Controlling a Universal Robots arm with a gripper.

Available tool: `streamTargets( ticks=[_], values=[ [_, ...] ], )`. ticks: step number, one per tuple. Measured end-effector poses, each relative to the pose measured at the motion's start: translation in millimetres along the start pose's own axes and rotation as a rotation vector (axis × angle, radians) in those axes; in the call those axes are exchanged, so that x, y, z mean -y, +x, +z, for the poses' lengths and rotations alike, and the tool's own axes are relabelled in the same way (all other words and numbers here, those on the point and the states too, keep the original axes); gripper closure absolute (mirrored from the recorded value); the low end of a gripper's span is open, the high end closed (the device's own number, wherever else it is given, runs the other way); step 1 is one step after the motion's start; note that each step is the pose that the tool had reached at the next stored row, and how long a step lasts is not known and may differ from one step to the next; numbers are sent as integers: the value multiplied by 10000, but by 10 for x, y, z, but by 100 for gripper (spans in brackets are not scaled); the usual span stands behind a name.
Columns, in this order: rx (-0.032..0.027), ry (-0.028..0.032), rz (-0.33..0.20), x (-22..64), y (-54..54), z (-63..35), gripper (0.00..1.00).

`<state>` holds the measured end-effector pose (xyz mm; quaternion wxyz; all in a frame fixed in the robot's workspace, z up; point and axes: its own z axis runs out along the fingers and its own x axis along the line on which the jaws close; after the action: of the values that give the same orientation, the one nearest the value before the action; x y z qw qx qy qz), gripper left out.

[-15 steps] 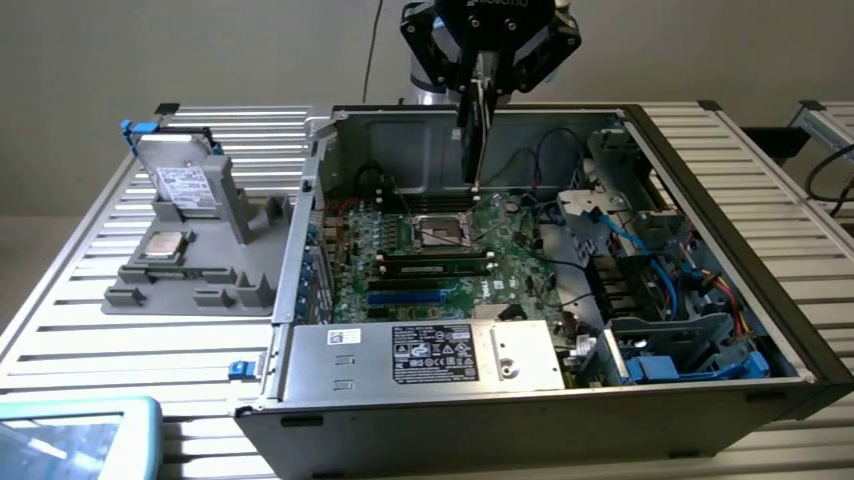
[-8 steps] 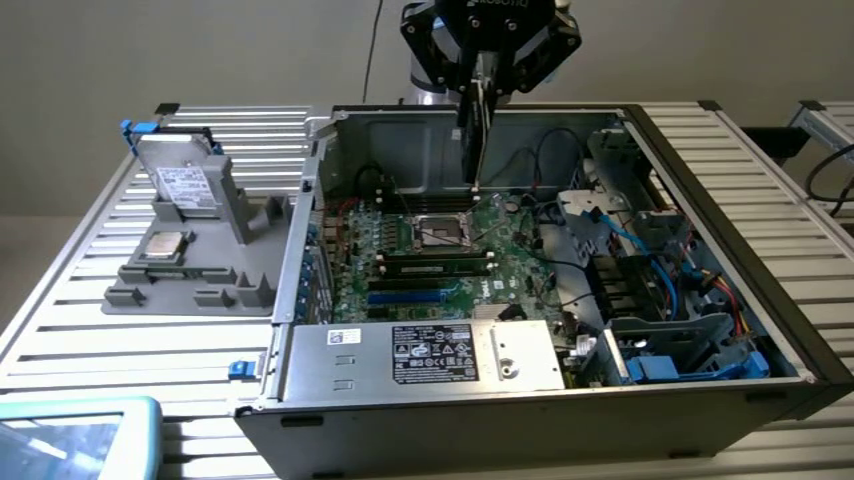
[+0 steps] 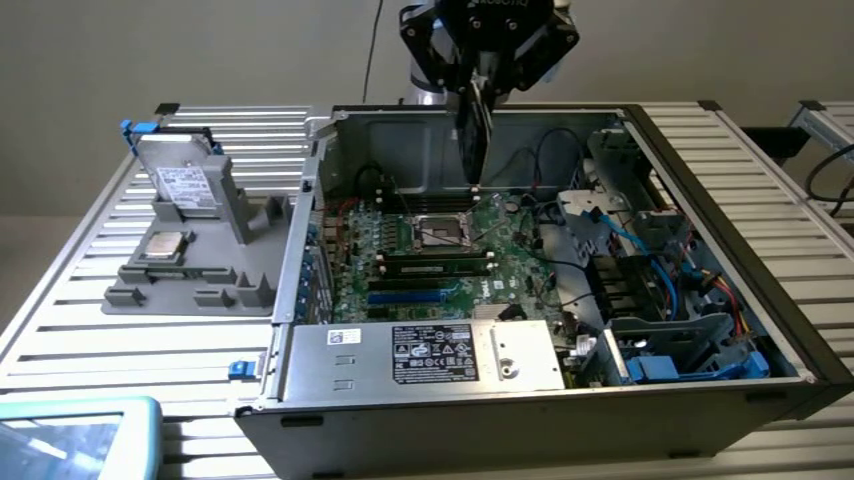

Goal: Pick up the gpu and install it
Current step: 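Insert the gpu into the slot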

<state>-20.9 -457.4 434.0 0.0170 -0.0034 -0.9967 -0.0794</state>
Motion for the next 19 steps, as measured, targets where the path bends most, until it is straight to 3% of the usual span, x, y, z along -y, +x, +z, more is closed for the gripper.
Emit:
streamTargets(
  ticks=[19],
  values=[
    [-544, 118, -3399, 1, 0, 4, 73]
  ],
)
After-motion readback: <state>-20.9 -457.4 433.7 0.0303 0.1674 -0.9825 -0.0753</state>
